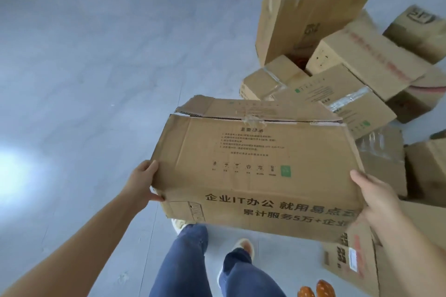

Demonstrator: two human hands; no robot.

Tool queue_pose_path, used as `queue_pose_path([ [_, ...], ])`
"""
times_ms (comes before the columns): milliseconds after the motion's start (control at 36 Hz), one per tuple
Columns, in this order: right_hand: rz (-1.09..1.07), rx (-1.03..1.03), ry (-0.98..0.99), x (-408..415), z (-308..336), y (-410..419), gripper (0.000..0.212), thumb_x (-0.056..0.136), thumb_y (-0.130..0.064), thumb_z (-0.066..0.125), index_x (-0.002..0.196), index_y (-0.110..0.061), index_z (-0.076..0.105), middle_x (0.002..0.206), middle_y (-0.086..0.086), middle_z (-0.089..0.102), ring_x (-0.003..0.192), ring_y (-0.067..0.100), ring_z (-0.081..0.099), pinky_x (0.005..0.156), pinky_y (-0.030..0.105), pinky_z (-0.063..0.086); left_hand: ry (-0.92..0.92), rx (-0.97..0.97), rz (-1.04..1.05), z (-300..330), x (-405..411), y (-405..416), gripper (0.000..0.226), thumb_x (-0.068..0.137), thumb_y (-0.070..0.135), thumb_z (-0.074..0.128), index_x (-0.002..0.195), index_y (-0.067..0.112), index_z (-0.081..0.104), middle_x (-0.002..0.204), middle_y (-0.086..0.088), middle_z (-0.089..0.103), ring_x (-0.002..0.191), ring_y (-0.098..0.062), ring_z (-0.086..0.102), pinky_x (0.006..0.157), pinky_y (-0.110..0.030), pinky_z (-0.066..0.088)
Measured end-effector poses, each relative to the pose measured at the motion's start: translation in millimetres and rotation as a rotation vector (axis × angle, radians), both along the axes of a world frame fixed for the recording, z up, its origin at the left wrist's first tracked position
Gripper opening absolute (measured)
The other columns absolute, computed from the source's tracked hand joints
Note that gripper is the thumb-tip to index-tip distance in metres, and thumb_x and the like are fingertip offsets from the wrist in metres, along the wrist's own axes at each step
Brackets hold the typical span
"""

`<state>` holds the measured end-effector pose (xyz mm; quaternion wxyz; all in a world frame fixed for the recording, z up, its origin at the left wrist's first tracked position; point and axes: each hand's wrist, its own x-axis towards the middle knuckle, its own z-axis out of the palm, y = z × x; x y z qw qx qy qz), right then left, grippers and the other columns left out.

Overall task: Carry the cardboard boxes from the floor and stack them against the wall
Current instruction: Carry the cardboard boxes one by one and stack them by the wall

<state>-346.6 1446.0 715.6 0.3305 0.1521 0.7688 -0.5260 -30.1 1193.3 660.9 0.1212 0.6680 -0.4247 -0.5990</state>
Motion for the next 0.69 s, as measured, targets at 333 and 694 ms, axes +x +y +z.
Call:
queue_pose_path([
  [333, 0.318, -0.066, -0.027, 85, 33, -182, 0.024, 0.099, -0.020, 0.049, 0.120, -0.012, 0.056, 0.084, 0.003, 0.061, 0.073, 0.020, 0.058, 0.059, 0.034, 0.044, 0.043, -0.104, 0.318, 33, 152, -74, 0.023, 0.102, 0.023, 0.040, 0.109, 0.006, 0.053, 0.090, -0.005, 0.042, 0.095, -0.025, 0.040, 0.077, -0.066, 0.050],
  [694, 0.633, -0.095, -0.026, 205, 34, -385, 0.013, 0.097, -0.028, 0.053, 0.103, -0.019, 0.060, 0.091, 0.003, 0.064, 0.078, 0.026, 0.058, 0.071, 0.043, 0.040, 0.032, -0.208, 0.523, 73, 313, -187, 0.019, 0.100, 0.022, 0.043, 0.089, 0.015, 0.055, 0.090, -0.006, 0.041, 0.089, -0.023, 0.039, 0.072, -0.060, 0.053],
])
